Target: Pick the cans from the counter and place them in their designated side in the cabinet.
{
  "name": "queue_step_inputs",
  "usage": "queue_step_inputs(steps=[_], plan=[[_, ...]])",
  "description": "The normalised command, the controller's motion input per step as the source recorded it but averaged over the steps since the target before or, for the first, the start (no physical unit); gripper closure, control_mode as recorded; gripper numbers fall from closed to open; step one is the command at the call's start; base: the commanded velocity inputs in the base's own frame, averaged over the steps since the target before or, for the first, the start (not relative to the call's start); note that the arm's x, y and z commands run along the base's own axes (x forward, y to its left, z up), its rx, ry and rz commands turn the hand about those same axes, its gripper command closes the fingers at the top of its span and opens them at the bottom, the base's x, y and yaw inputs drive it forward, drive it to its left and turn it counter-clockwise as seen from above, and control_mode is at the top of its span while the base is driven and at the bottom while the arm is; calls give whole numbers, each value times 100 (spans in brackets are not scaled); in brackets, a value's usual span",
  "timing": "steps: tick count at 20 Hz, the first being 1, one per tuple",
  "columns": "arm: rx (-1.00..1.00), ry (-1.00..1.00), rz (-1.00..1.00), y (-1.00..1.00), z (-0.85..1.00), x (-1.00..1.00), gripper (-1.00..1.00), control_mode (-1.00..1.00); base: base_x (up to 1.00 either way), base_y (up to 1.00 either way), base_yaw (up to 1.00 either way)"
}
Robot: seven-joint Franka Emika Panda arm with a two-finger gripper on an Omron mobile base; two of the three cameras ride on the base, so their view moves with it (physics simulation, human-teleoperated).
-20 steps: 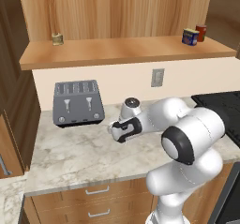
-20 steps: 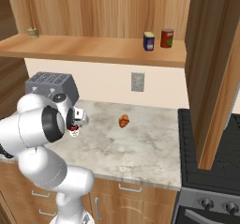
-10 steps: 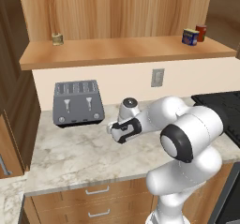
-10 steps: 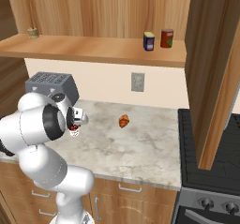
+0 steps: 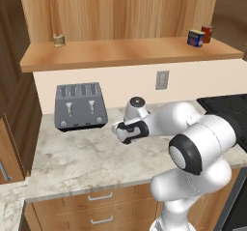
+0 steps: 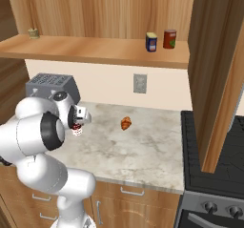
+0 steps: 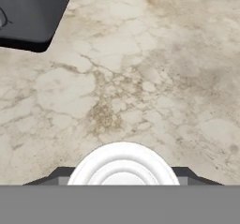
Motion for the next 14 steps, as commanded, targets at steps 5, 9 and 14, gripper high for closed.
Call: queue_step_inputs(steps=[5, 9, 14], plan=[[1, 0, 0, -15, 22, 2, 100, -100, 0, 0, 0], [2, 2, 0, -15, 28, 0, 100, -100, 0, 0, 0], [3, 0, 0, -31, 28, -5, 100, -100, 0, 0, 0]])
